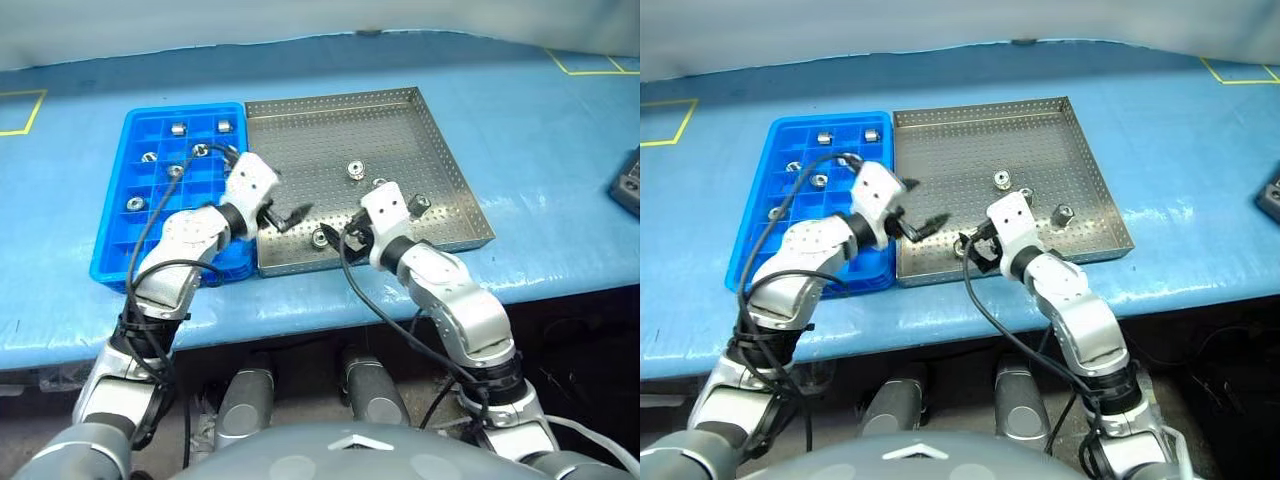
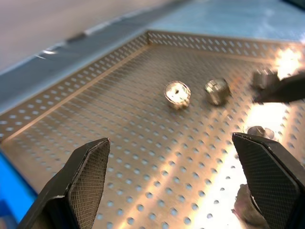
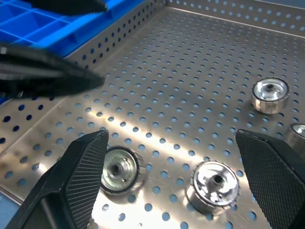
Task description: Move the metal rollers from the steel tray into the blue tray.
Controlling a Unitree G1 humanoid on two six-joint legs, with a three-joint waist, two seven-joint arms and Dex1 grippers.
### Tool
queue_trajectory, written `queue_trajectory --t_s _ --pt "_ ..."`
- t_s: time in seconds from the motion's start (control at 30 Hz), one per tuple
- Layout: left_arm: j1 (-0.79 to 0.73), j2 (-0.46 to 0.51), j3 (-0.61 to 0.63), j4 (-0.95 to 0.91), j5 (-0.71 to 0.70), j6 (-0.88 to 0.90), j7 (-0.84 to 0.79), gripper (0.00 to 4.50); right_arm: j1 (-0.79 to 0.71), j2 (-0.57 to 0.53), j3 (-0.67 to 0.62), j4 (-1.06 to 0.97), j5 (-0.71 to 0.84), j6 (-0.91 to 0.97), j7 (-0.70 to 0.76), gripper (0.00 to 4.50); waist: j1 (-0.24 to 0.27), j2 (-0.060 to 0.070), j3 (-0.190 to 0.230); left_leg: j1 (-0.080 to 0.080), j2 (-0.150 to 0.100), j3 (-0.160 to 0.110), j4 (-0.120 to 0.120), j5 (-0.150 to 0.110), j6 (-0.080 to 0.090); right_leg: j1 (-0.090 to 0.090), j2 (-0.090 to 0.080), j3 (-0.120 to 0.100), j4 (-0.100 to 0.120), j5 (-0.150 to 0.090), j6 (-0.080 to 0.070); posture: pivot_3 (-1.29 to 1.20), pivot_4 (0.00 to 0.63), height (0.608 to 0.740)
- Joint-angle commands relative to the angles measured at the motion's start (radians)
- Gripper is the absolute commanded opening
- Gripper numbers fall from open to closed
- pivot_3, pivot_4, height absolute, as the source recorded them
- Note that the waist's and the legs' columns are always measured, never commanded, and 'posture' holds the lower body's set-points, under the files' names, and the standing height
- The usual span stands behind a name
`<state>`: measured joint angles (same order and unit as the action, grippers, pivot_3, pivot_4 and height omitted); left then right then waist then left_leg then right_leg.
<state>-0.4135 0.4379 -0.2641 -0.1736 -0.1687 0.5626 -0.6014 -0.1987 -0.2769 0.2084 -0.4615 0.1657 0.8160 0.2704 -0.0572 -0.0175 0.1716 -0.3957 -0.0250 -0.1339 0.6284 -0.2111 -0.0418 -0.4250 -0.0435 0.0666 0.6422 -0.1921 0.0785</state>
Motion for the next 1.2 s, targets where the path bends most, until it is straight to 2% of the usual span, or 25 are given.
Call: queue_trajectory --t_s 0.03,0.2,0.47,0.6,0.87,0.97,1.2 --pt "-0.04 0.014 -0.065 0.023 0.026 -0.036 -0.086 4.47 0.045 -0.045 -0.021 -0.091 0.017 0.013 0.036 4.5 -0.004 0.0 0.0 0.0 0.0 0.0 0.0 0.0 0.0 0.0 0.0 0.0 0.0 -0.001 -0.002 -0.05 0.15 0.74" --pt "-0.065 0.028 -0.136 0.084 0.071 -0.066 -0.164 4.47 0.105 -0.09 -0.023 -0.147 0.025 0.036 0.052 4.5 -0.016 0.0 0.0 0.0 0.0 0.001 0.0 0.0 0.0 0.0 0.0 0.001 0.0 -0.002 -0.004 -0.08 0.15 0.74" --pt "-0.099 0.026 -0.168 0.159 0.176 -0.073 -0.15 4.47 0.126 -0.056 -0.027 -0.172 0.027 0.051 0.02 4.5 -0.026 0.0 0.0 0.001 0.001 0.001 0.0 0.0 0.001 0.0 0.0 0.001 0.0 -0.003 -0.004 -0.1 0.15 0.74" --pt "-0.102 0.017 -0.167 0.176 0.188 -0.07 -0.165 3.66 0.125 -0.033 -0.02 -0.167 0.023 0.049 0.005 4.5 -0.027 0.0 0.0 0.0 0.001 0.001 0.0 0.0 0.001 -0.001 0.0 0.001 0.0 -0.002 -0.002 -0.1 0.15 0.74" --pt "-0.1 0.005 -0.156 0.186 0.2 -0.078 -0.177 1.08 0.112 -0.004 -0.017 -0.147 0.019 0.043 -0.014 4.5 -0.028 0.0 0.0 0.0 0.001 0.001 0.0 0.0 0.001 -0.001 0.0 0.001 0.0 -0.002 -0.003 -0.1 0.15 0.74" --pt "-0.09 -0.01 -0.114 0.169 0.184 -0.073 -0.146 0.04 0.112 -0.001 -0.014 -0.145 0.016 0.043 -0.016 4.5 -0.028 0.0 0.0 0.0 0.001 0.001 0.0 0.0 0.001 -0.001 0.0 0.001 0.0 -0.002 -0.002 -0.1 0.15 0.74" --pt "-0.007 -0.081 0.114 0.032 0.076 0.038 -0.006 0.02 0.097 0.002 -0.003 -0.131 0.022 0.045 -0.007 4.5 -0.03 0.0 0.0 0.0 0.001 0.001 0.0 0.0 0.001 -0.001 0.0 0.001 0.0 0.0 0.001 -0.06 0.15 0.74"
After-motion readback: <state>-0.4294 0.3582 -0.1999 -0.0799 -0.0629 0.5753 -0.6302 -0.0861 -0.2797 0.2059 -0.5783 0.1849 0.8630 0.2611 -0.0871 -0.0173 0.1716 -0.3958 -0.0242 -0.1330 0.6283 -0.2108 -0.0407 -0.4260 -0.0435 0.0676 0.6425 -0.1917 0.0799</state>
